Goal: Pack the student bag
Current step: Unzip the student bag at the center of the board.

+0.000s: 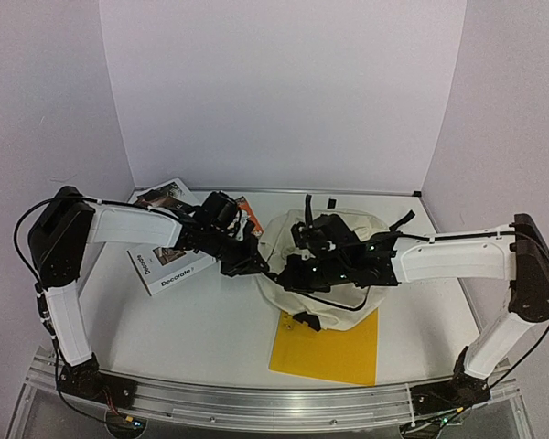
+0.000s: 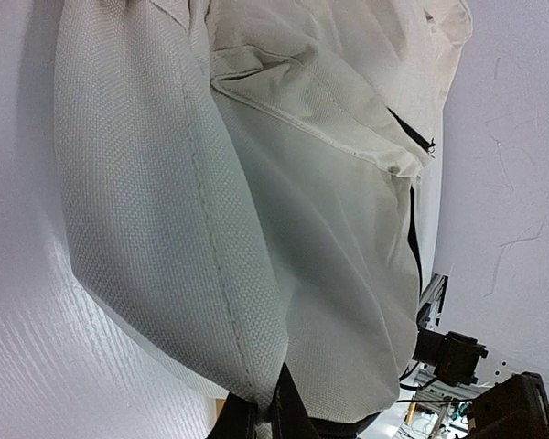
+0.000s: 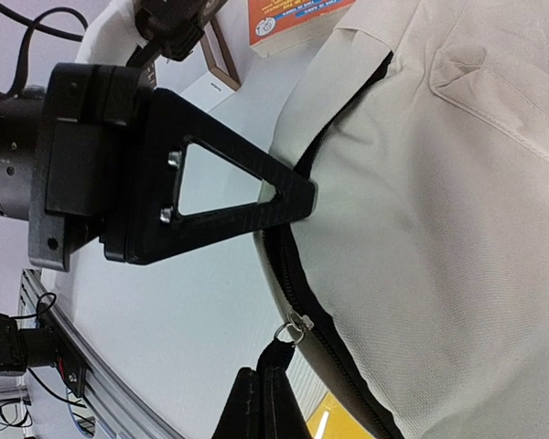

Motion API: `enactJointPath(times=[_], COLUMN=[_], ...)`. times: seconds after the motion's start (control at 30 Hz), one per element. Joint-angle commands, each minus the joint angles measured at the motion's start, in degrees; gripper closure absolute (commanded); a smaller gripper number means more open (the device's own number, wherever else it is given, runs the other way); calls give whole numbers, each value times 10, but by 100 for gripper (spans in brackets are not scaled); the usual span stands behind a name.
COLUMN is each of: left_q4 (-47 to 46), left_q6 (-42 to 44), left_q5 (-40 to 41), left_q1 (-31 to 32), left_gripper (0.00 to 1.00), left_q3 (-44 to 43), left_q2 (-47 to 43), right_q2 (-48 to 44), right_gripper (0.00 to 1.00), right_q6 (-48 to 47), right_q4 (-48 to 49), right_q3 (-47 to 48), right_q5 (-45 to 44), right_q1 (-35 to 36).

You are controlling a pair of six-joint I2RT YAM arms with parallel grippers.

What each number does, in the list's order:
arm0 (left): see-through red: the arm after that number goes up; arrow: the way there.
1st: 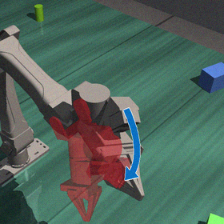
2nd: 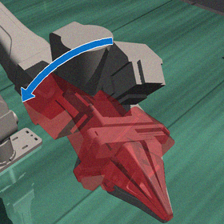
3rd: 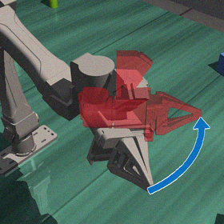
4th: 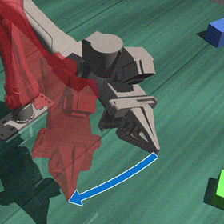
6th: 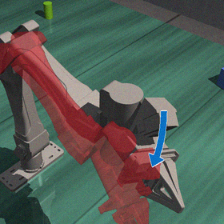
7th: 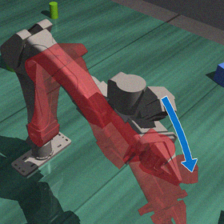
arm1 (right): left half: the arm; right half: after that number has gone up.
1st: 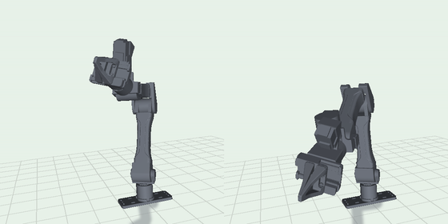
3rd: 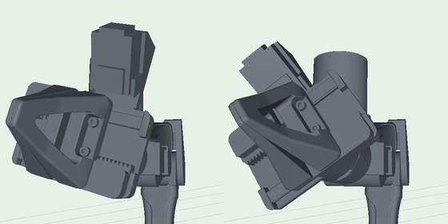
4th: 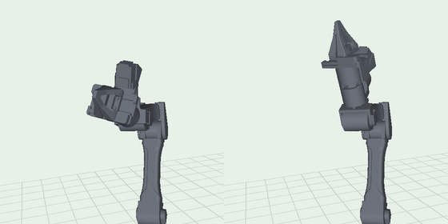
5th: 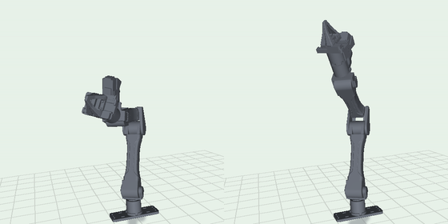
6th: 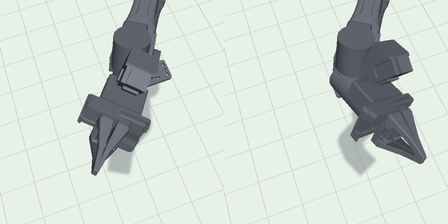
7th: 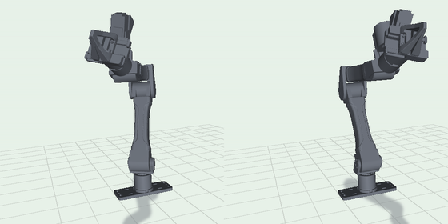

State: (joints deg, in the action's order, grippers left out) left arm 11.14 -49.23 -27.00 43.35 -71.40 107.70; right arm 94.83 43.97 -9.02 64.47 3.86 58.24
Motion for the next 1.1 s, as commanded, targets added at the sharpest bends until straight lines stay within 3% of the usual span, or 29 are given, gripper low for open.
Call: enactJointPath(times=[0.0,0.4,0.77,0.83,0.97,1.07], left_q4=[24,28,38,43,49,36], left_q6=[48,172,200,198,177,152], left_q5=[15,1,10,12,22,22], left_q1=[-38,-132,-165,-165,-165,-160], left_gripper=[100,100,99,87,45,31], left_q3=[-46,-123,-196,-191,-143,-84], left_q2=[-8,49,98,89,41,0], right_q2=[-21,-30,-19,-13,-1,11], right_gripper=[100,100,100,100,100,100], right_q6=[-3,3,5,3,-4,-8], right_q4=[12,12,12,12,12,12], right_q3=[-5,-24,-29,-22,-5,4], right_q5=[-4,-11,-5,-3,-1,0], right_q1=[5,5,5,6,6,8])
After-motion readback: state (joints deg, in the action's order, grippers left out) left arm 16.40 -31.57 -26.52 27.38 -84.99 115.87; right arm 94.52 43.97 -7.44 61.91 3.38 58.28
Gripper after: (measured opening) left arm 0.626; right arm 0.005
